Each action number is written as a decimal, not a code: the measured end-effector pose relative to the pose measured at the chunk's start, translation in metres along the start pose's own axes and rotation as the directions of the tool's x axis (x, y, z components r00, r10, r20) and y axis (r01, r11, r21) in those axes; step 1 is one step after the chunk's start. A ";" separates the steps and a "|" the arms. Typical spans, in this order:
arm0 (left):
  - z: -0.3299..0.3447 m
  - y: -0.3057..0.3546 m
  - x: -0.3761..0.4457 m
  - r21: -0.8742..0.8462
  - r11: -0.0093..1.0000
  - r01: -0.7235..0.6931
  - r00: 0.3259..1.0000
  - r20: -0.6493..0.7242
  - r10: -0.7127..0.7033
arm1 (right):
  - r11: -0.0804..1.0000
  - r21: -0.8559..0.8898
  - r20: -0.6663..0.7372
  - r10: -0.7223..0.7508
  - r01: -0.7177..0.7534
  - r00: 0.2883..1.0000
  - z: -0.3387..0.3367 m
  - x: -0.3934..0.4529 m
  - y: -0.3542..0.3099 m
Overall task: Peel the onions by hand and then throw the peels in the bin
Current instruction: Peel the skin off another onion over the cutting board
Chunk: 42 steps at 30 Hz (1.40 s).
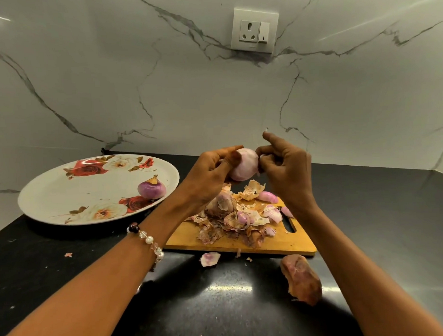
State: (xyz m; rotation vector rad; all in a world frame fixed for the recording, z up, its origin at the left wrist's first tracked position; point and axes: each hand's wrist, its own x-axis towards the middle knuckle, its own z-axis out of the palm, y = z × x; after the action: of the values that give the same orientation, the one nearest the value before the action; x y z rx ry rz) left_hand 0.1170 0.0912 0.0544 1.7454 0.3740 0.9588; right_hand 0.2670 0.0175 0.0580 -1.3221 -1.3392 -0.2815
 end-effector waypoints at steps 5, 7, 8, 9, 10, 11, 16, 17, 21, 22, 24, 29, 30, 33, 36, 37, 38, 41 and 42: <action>-0.007 -0.002 0.001 0.036 0.999 0.024 0.999 -0.029 -0.023 | 0.971 0.178 0.166 0.129 -0.158 0.978 -0.005 0.000 0.001; -0.009 -0.002 0.001 0.051 0.998 0.025 0.999 -0.028 -0.024 | 0.956 0.223 0.212 0.142 -0.189 0.967 -0.006 0.000 0.000; -0.009 -0.002 0.002 0.064 0.998 0.022 1.000 -0.022 -0.020 | 0.952 0.239 0.224 0.137 -0.191 0.965 -0.006 0.000 -0.001; -0.009 -0.002 0.001 0.076 0.997 0.021 1.000 -0.015 -0.020 | 0.953 0.242 0.232 0.128 -0.184 0.964 -0.006 0.000 -0.002; -0.009 -0.003 0.001 0.085 0.996 0.022 1.000 -0.008 -0.021 | 0.957 0.232 0.243 0.115 -0.173 0.963 -0.006 0.000 -0.004; -0.009 -0.003 0.001 0.096 0.995 0.023 1.000 -0.002 -0.023 | 0.965 0.209 0.257 0.102 -0.158 0.961 -0.006 0.000 -0.004; -0.008 -0.004 0.000 0.163 0.987 0.005 1.000 0.011 -0.007 | 0.994 0.091 0.292 0.037 -0.067 0.956 -0.008 0.000 0.001; -0.007 -0.004 0.000 0.171 0.985 0.003 1.000 0.017 -0.006 | 0.995 0.080 0.290 0.032 -0.057 0.956 -0.007 0.000 0.001; -0.006 -0.002 -0.002 0.166 0.986 -0.012 0.999 0.034 0.006 | 1.000 0.022 0.250 0.000 -0.006 0.968 -0.001 -0.004 -0.004; -0.006 -0.002 -0.002 0.166 0.986 -0.013 0.999 0.032 0.008 | 1.000 -0.002 0.243 -0.017 0.018 0.970 0.002 -0.005 -0.004; -0.008 0.000 -0.002 0.149 0.989 -0.011 1.000 0.024 0.008 | 0.998 -0.040 0.210 -0.046 0.056 0.977 0.005 -0.005 -0.004; -0.006 0.007 -0.001 0.002 0.999 0.036 0.998 0.051 -0.036 | 0.993 0.101 0.076 0.053 -0.061 0.996 -0.006 0.001 0.000; -0.006 0.007 -0.001 -0.025 0.998 0.049 0.997 0.058 -0.047 | 0.985 0.146 0.092 0.082 -0.095 0.992 -0.008 0.002 0.000; -0.007 0.004 -0.002 -0.070 0.994 0.090 0.994 0.076 -0.084 | 0.961 0.223 0.170 0.128 -0.165 0.977 -0.007 0.000 -0.003; -0.008 0.003 -0.002 -0.145 0.979 0.143 0.988 0.075 -0.133 | 0.929 0.293 0.235 0.158 -0.225 0.959 -0.004 -0.002 -0.003; -0.009 0.003 -0.002 -0.183 0.971 0.154 0.988 0.062 -0.145 | 0.914 0.322 0.249 0.168 -0.245 0.954 -0.005 -0.001 -0.003; -0.010 0.004 -0.001 -0.217 0.963 0.159 0.987 0.047 -0.152 | 0.903 0.342 0.255 0.176 -0.259 0.951 -0.006 0.000 -0.004; -0.007 0.002 0.000 -0.272 0.948 0.165 0.985 -0.002 -0.172 | 0.910 0.333 0.221 0.180 -0.247 0.959 -0.006 0.000 -0.004; -0.006 0.001 -0.001 -0.292 0.941 0.169 0.983 -0.015 -0.181 | 0.923 0.310 0.195 0.175 -0.230 0.965 -0.004 -0.001 -0.003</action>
State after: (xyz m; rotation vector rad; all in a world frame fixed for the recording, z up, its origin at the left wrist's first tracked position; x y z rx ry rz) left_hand 0.1116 0.0939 0.0558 1.4028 0.3874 0.8744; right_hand 0.2665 0.0125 0.0605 -1.2038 -1.3047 0.1948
